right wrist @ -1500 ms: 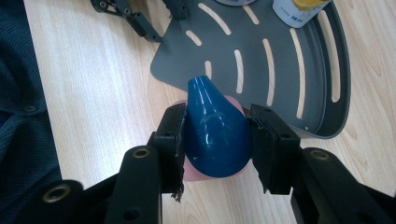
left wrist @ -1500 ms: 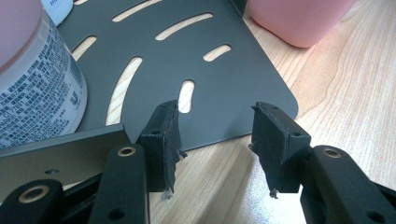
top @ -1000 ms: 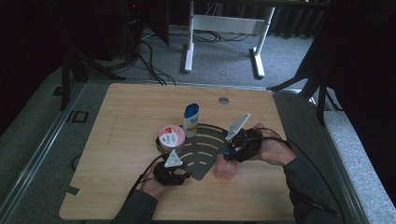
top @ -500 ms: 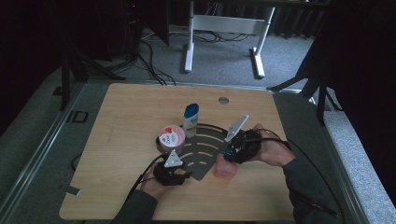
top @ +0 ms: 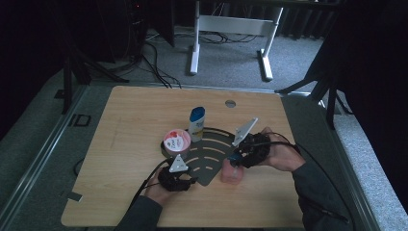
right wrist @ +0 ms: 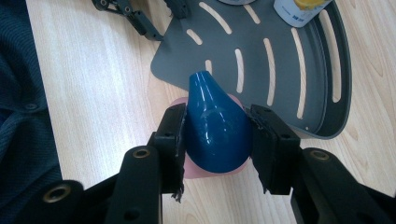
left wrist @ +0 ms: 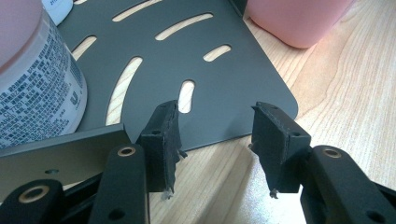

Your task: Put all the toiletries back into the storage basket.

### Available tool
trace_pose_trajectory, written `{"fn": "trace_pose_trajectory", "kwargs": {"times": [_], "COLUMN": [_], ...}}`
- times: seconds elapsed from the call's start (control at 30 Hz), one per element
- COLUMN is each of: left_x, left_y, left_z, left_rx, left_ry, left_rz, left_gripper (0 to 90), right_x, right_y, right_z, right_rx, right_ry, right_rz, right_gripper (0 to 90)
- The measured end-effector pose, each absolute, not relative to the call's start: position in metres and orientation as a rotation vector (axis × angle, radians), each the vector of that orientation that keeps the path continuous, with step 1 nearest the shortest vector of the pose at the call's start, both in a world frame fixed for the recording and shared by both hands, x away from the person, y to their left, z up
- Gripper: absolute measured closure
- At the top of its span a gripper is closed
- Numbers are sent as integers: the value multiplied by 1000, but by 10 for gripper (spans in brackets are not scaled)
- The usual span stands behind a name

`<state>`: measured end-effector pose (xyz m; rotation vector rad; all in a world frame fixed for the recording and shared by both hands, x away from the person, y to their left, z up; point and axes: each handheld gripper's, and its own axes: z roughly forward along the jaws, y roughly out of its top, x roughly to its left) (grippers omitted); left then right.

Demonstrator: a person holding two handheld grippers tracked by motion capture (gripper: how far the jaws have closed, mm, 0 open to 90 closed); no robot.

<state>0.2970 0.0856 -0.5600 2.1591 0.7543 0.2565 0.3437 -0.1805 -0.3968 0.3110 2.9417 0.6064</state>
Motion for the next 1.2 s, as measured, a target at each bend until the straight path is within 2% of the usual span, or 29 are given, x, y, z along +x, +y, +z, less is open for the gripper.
{"fn": "trace_pose_trajectory", "kwargs": {"times": [0.8,1.2], "left_x": [297,297], "left_y": [86,86], "left_z": [-560,-560], "left_rx": [2159,2159], "left_ry": [754,754], "left_rz": [256,254], "left_gripper": [516,515], "right_x": [332,337], "right_y": [-162,-149], "right_z": [-392,-396], "right_rx": [180,169], "right_ry": [2937,2940], "right_rz": [624,654], "right_gripper": [588,587]}}
